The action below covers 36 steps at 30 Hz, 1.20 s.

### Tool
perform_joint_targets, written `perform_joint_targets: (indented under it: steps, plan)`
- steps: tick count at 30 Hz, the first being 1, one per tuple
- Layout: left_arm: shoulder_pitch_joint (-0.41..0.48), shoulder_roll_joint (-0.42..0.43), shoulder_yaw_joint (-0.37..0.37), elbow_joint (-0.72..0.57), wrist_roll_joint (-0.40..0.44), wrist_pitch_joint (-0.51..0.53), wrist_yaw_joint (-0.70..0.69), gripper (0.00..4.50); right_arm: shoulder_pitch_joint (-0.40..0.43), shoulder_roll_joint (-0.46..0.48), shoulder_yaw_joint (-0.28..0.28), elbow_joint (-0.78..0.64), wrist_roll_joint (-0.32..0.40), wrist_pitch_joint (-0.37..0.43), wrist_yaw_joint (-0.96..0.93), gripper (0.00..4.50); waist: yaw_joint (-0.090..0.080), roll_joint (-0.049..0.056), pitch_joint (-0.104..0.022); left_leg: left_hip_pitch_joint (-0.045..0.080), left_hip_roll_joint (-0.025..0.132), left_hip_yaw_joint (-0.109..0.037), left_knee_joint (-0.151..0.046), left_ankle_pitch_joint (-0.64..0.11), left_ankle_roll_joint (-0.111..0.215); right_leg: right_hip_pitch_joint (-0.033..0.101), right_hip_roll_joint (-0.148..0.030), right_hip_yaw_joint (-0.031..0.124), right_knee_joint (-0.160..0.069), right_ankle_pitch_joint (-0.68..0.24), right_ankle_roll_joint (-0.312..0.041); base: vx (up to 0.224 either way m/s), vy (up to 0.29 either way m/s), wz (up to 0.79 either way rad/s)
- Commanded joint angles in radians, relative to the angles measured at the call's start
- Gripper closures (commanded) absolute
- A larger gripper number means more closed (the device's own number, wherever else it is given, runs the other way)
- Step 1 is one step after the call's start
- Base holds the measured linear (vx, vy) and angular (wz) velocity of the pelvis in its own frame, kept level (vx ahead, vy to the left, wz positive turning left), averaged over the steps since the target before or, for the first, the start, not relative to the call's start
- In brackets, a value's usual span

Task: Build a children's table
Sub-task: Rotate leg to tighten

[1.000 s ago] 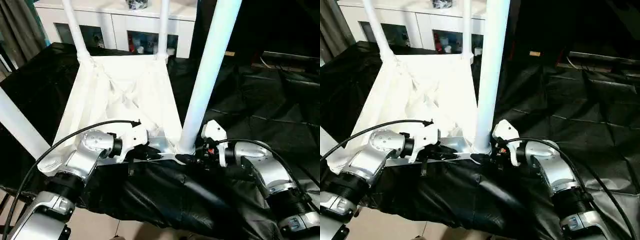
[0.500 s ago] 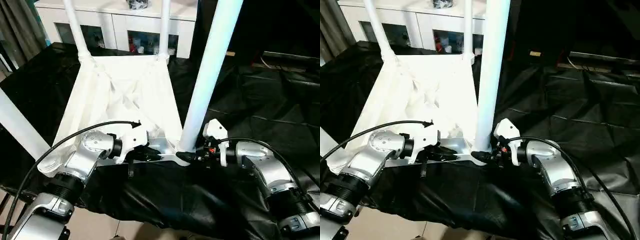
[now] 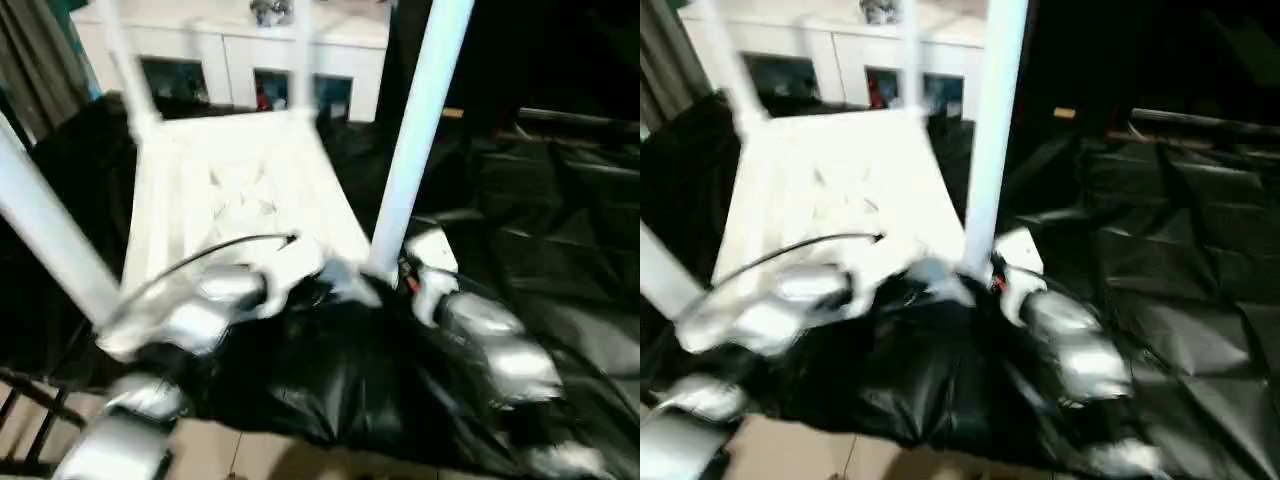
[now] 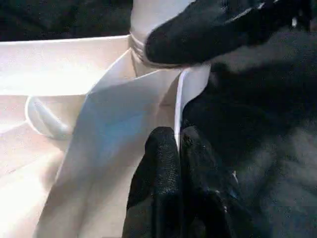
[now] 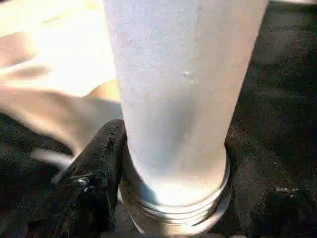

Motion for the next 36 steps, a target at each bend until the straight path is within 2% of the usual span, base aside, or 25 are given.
perform_joint_targets:
  steps: [1,2,3,4,6,7,9,11,12,13,15,17,22,24,32,36]
  plan:
    - [-0.031,-0.088,-0.028,0.014,-0.002,0.005,0.101,4.50,-0.003,0.089,0.113,0.050,-0.026,0.002,0.000,1.84,-0.005,-0.001,-0.041,-0.003,0.023,-0.019,-0.085,-0.322,-0.011,0.034,-0.069,0.030,-0.102,-0.539,-0.091,0.000,0.000,0.00]
    - [-0.036,-0.096,-0.030,0.019,0.006,0.003,0.101,4.50,-0.014,0.101,0.118,0.054,-0.031,-0.022,-0.011,1.50,-0.006,0.007,-0.043,-0.005,0.024,-0.020,-0.087,-0.320,-0.007,0.036,-0.069,0.031,-0.099,-0.500,-0.098,0.000,0.000,0.00]
    - [-0.031,-0.090,-0.033,0.012,0.006,-0.001,0.080,4.50,-0.013,0.100,0.112,0.046,-0.020,-0.022,-0.002,1.29,-0.009,0.004,-0.044,-0.004,0.025,-0.019,-0.087,-0.320,-0.004,0.035,-0.068,0.031,-0.100,-0.475,-0.105,0.000,0.000,0.00]
    - [-0.031,-0.090,-0.033,0.012,0.006,-0.001,0.080,4.50,-0.013,0.100,0.112,0.046,-0.020,-0.022,-0.002,1.29,-0.010,0.005,-0.046,-0.005,0.025,-0.019,-0.087,-0.314,0.000,0.038,-0.067,0.032,-0.097,-0.444,-0.115,0.000,0.000,0.00]
    - [-0.015,-0.068,-0.036,-0.009,0.001,-0.005,0.028,4.50,-0.001,0.086,0.087,0.016,0.017,-0.010,0.051,1.12,-0.012,0.003,-0.050,-0.008,0.026,-0.013,-0.083,-0.276,0.017,0.041,-0.064,0.036,-0.085,-0.313,-0.166,0.000,0.000,0.00]
    - [-0.010,-0.060,-0.035,-0.014,-0.002,-0.017,0.005,4.50,0.002,0.078,0.084,0.011,0.017,-0.011,0.068,1.04,-0.010,0.008,-0.052,-0.008,0.026,-0.011,-0.081,-0.260,0.027,0.045,-0.066,0.037,-0.081,-0.273,-0.185,0.000,0.000,0.00]
    - [-0.005,-0.051,-0.033,-0.021,-0.005,-0.015,-0.011,4.50,0.006,0.067,0.083,0.004,0.017,-0.014,0.085,0.91,-0.011,0.005,-0.055,-0.008,0.025,-0.007,-0.076,-0.228,0.043,0.047,-0.067,0.037,-0.079,-0.227,-0.206,0.000,0.000,0.00]
    - [0.016,-0.020,-0.030,-0.048,-0.025,-0.026,-0.064,4.50,0.020,0.012,0.096,-0.020,0.021,-0.024,0.158,0.70,-0.009,0.005,-0.053,-0.009,0.027,-0.007,-0.077,-0.227,0.051,0.050,-0.069,0.036,-0.079,-0.236,-0.215,0.000,0.000,0.00]
    - [0.039,0.017,-0.031,-0.076,-0.039,-0.047,-0.120,4.50,0.035,-0.059,0.116,-0.047,0.030,-0.040,0.251,0.70,-0.008,0.003,-0.054,-0.011,0.027,-0.006,-0.075,-0.222,0.054,0.053,-0.068,0.035,-0.078,-0.231,-0.216,0.000,0.000,0.00]
    - [0.046,0.028,-0.033,-0.084,-0.044,-0.055,-0.139,4.50,0.039,-0.081,0.120,-0.055,0.033,-0.046,0.280,0.70,-0.005,-0.004,-0.055,-0.012,0.028,-0.004,-0.073,-0.207,0.066,0.055,-0.068,0.036,-0.077,-0.213,-0.217,0.000,0.000,0.00]
    - [0.058,0.045,-0.033,-0.097,-0.052,-0.065,-0.168,4.50,0.044,-0.117,0.124,-0.064,0.039,-0.055,0.330,0.70,-0.004,0.001,-0.057,-0.012,0.029,-0.002,-0.071,-0.178,0.081,0.053,-0.068,0.036,-0.073,-0.187,-0.232,0.000,0.000,0.00]
    - [0.067,0.064,-0.026,-0.111,-0.065,-0.063,-0.201,4.50,0.046,-0.159,0.127,-0.076,0.055,-0.063,0.413,0.70,0.000,0.002,-0.056,-0.011,0.030,-0.002,-0.072,-0.166,0.080,0.053,-0.068,0.035,-0.071,-0.181,-0.240,0.000,0.000,0.00]
    - [0.082,0.097,-0.023,-0.138,-0.086,-0.066,-0.271,4.50,0.045,-0.223,0.141,-0.099,0.079,-0.066,0.561,0.70,0.006,0.004,-0.054,-0.007,0.035,-0.002,-0.073,-0.178,0.082,0.052,-0.067,0.034,-0.071,-0.186,-0.247,0.000,0.000,0.00]
    - [0.092,0.122,-0.028,-0.157,-0.095,-0.064,-0.314,4.50,0.038,-0.266,0.163,-0.114,0.105,-0.062,0.661,0.70,0.012,0.006,-0.051,-0.006,0.034,-0.001,-0.074,-0.183,0.079,0.050,-0.067,0.035,-0.071,-0.195,-0.248,0.000,0.000,0.00]
    - [0.095,0.168,-0.034,-0.151,-0.093,-0.076,-0.381,4.50,0.015,-0.305,0.197,-0.107,0.110,-0.074,0.785,0.70,0.019,0.002,-0.050,-0.006,0.035,0.000,-0.074,-0.180,0.074,0.049,-0.066,0.033,-0.071,-0.224,-0.236,0.000,0.000,0.00]
    - [0.096,0.174,-0.034,-0.150,-0.095,-0.077,-0.391,4.50,0.011,-0.304,0.199,-0.104,0.109,-0.077,0.797,1.07,0.020,0.002,-0.050,-0.006,0.036,0.001,-0.075,-0.173,0.072,0.048,-0.066,0.034,-0.070,-0.214,-0.240,0.000,0.000,0.00]
